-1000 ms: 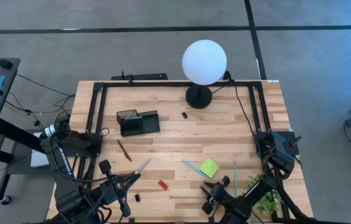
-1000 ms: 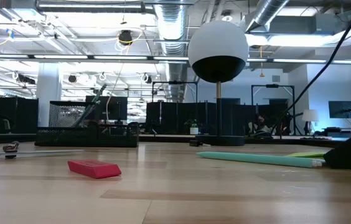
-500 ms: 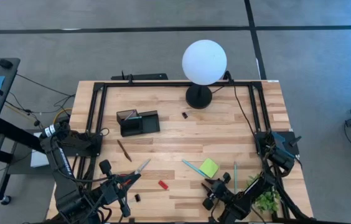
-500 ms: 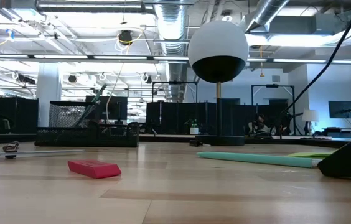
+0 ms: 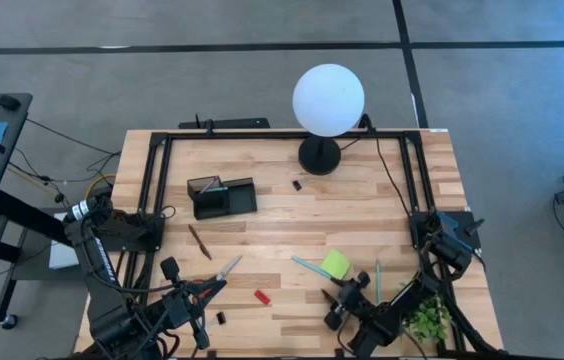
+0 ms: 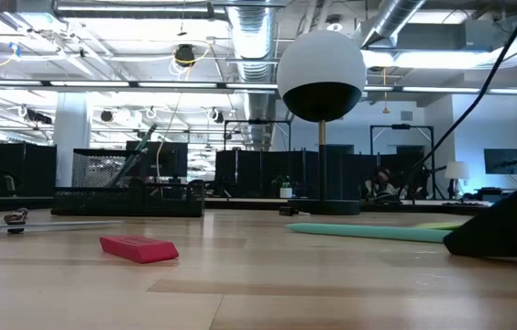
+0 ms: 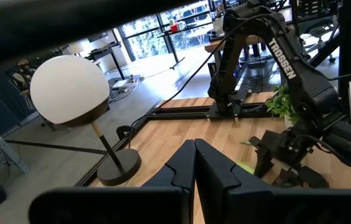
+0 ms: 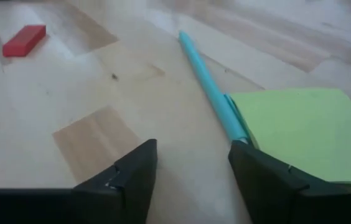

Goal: Pick and place office supplies into organizer
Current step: Put the blue pen into the black desk organizer

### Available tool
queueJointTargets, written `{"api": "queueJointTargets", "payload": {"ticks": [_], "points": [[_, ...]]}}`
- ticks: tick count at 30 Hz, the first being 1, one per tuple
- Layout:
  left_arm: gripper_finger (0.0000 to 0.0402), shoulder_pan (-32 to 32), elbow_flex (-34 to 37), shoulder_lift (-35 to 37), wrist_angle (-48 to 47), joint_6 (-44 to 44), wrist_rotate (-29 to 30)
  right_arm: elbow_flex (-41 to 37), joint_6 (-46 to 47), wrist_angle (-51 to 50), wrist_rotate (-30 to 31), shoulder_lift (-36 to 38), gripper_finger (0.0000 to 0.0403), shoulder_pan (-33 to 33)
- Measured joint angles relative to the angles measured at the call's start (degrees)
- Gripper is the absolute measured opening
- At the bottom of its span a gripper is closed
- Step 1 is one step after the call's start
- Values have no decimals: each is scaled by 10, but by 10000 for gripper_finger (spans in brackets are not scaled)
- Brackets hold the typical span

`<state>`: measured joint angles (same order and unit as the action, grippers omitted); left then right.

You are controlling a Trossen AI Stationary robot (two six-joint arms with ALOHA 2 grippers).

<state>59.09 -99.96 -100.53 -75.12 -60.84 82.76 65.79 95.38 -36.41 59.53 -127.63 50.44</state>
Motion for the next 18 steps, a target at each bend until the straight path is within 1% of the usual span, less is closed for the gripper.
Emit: {"api": "queueJointTargets", "payload": {"ticks": [2,5,8,13,18], "points": [[0,0,0,0,0,0,0,-14,-8,20,21,0,221,-1],[0,0,0,0,0,0,0,-27,-38,44,43,-1,232,-2],[0,0,0,0,0,0,0,-38,-44,69,56,-2,233,-2],[0,0,0,0,0,0,0,-57,-95,146,81,-2,233,-2],[0,0,0,0,0,0,0,-57,-105,166,86,-3,233,-2]]}}
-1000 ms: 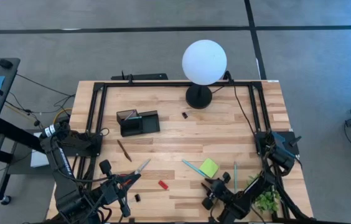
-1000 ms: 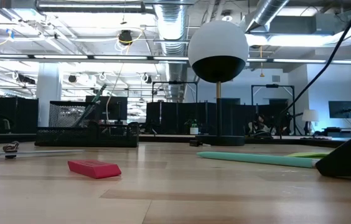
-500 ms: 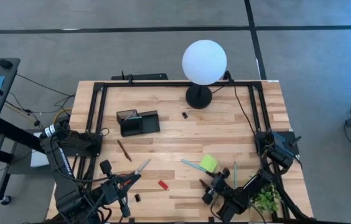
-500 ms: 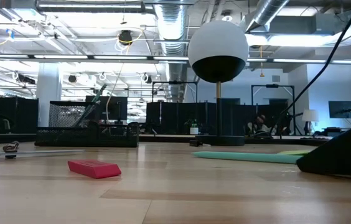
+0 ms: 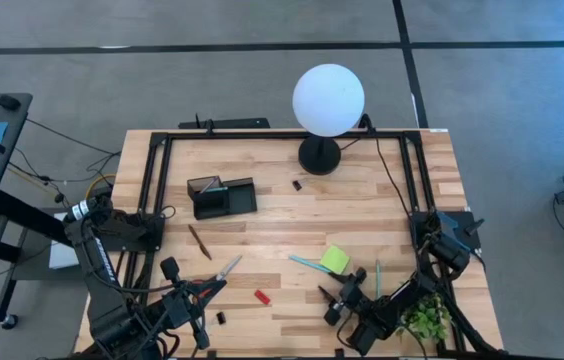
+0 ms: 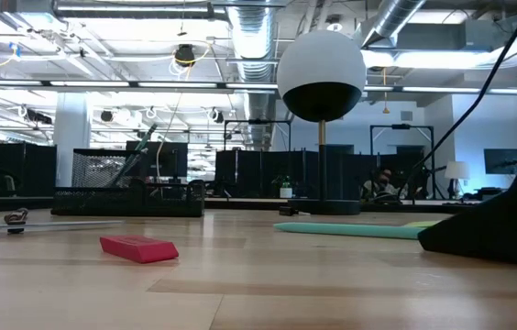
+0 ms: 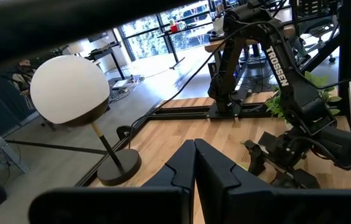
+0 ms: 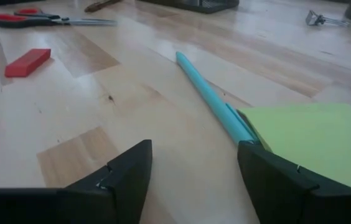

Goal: Pick and place office supplies into organizer
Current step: Put the blue pen into the black desk organizer

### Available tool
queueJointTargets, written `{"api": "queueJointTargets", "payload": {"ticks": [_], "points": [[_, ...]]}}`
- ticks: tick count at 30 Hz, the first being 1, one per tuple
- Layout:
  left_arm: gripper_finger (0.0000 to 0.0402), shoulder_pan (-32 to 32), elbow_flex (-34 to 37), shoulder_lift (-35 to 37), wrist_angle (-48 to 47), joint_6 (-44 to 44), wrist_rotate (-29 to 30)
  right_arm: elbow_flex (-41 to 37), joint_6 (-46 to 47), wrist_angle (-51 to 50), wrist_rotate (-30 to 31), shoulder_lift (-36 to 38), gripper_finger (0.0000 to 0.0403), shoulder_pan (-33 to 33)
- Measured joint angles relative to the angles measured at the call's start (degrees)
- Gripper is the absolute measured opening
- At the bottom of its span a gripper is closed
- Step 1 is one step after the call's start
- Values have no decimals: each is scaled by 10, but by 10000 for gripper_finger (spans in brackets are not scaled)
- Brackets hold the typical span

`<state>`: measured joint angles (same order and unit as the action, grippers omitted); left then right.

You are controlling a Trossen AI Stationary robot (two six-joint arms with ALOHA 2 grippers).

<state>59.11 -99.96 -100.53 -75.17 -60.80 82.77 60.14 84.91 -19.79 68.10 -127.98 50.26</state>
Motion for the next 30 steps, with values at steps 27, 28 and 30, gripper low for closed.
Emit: {"api": "queueJointTargets", "payload": {"ticks": [27,28,30], "points": [[0,0,0,0,-7,0,-30,7,-9,-70,30,0,233,-30],[0,0,0,0,-7,0,-30,7,-6,-70,15,1,233,-34],[0,0,0,0,-7,0,-30,7,0,-70,-3,2,233,-41]]}}
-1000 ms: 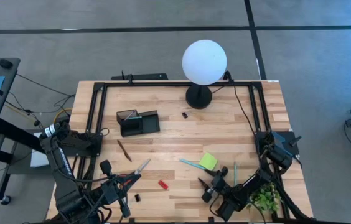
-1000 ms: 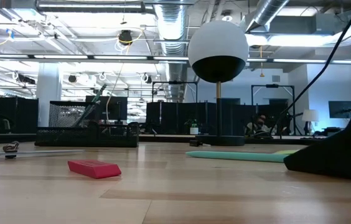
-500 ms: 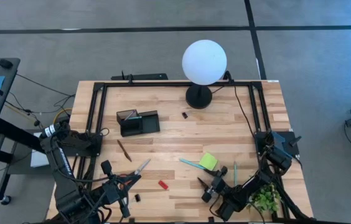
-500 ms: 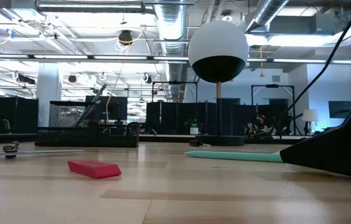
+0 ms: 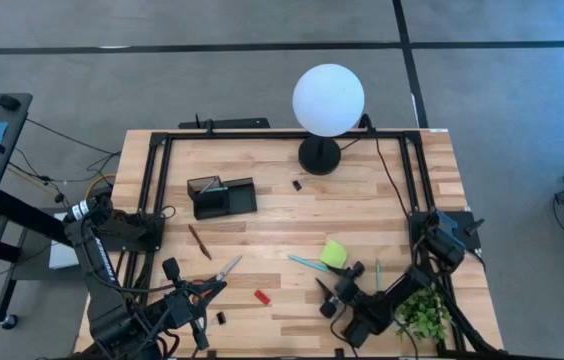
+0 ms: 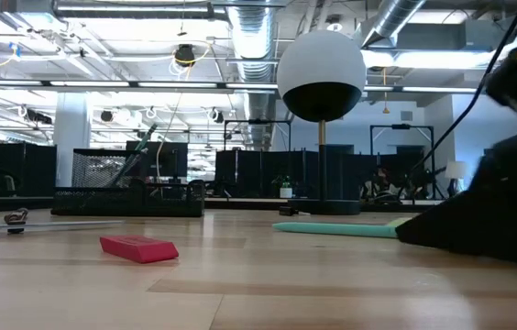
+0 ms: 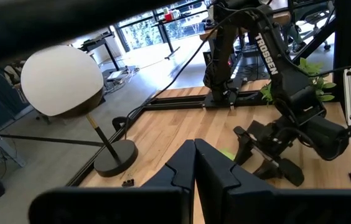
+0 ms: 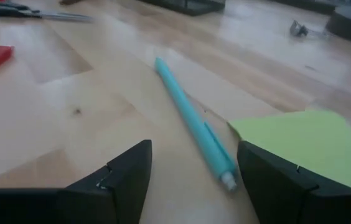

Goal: Pick and place office supplies into organizer
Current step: Put the blue pen into the black desk organizer

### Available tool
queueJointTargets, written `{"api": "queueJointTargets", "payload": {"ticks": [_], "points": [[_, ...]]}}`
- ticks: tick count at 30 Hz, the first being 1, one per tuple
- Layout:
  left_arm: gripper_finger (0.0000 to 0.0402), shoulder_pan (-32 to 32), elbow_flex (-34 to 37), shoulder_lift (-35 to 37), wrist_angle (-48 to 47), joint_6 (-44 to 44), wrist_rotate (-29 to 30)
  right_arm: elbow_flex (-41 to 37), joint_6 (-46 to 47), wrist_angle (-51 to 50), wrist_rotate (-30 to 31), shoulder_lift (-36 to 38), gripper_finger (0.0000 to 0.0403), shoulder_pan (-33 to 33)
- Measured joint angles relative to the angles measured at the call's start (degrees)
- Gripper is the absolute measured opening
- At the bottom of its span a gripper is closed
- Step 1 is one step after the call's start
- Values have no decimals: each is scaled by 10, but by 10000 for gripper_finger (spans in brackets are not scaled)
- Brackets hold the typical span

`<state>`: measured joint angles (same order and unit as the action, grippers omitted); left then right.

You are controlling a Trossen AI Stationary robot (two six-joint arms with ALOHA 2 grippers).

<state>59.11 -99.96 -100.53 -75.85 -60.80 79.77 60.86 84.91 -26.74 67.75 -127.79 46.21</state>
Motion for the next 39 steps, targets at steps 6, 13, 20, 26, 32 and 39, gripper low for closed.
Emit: {"api": "queueJointTargets", "payload": {"ticks": [6,13,20,26,32,39], "points": [[0,0,0,0,0,0,0,-3,7,25,-18,-1,232,-14],[0,0,0,0,1,-3,0,-5,-55,116,-18,-2,231,-17],[0,0,0,0,3,-5,-25,-27,-50,146,-9,-14,208,-8],[0,0,0,0,3,-5,-29,-38,-54,162,0,-13,192,7],[0,0,0,0,3,-14,-29,-41,-66,169,-2,-12,190,7],[0,0,0,0,3,-16,-29,-41,-135,213,-27,-5,183,-16]]}}
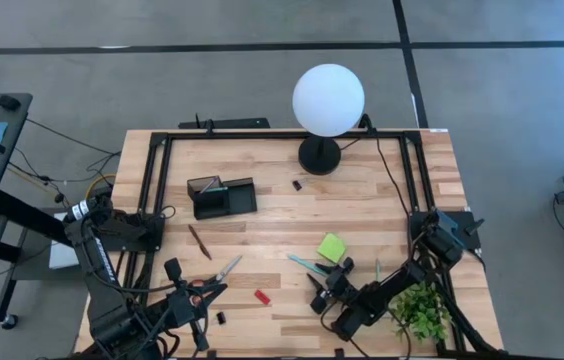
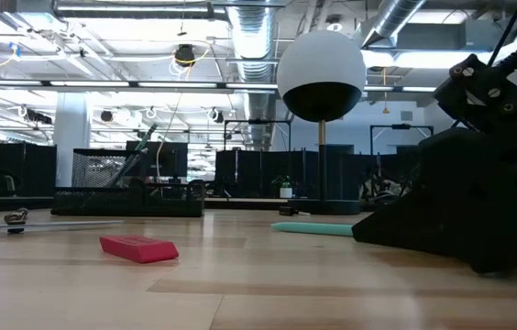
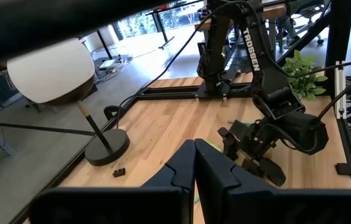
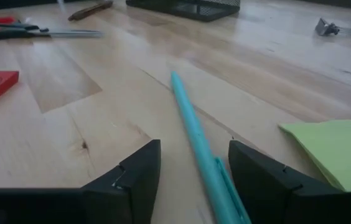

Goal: Pick and place office supplies into organizer
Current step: Put the blue pen into the black desk organizer

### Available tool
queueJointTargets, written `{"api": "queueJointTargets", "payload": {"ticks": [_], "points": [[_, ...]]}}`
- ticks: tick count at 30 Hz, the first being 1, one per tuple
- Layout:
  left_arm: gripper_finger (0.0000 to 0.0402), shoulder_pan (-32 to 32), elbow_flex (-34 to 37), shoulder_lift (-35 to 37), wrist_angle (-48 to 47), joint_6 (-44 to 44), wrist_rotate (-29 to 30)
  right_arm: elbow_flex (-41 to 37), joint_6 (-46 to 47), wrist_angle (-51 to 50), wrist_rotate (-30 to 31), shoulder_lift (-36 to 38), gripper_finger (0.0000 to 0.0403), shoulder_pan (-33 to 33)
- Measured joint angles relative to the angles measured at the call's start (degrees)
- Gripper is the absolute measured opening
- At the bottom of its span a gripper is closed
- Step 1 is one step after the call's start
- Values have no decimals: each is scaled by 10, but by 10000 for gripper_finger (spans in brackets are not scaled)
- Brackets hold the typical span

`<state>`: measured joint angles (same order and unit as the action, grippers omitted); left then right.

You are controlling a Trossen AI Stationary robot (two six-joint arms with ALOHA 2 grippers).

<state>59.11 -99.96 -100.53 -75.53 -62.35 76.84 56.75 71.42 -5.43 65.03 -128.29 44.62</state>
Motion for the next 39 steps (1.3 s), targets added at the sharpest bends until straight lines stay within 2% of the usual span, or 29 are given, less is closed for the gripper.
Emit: {"api": "queueJointTargets", "payload": {"ticks": [8,14,18,23,28,33,39], "points": [[0,0,0,0,0,-7,0,0,-46,13,-8,10,147,-32],[0,0,0,0,0,-8,0,-5,-151,134,-28,7,82,-25],[0,0,1,0,0,-23,1,-5,-150,151,-34,6,36,-22],[0,-2,37,0,16,-59,11,-3,-134,156,-32,5,34,-22],[0,-9,120,0,55,-108,10,-3,-138,172,-30,3,34,-25],[0,-36,219,0,135,-175,-31,-3,-165,209,-35,2,36,-25],[0,-80,286,-1,246,-119,-102,-3,-236,289,-29,-1,34,-34]]}}
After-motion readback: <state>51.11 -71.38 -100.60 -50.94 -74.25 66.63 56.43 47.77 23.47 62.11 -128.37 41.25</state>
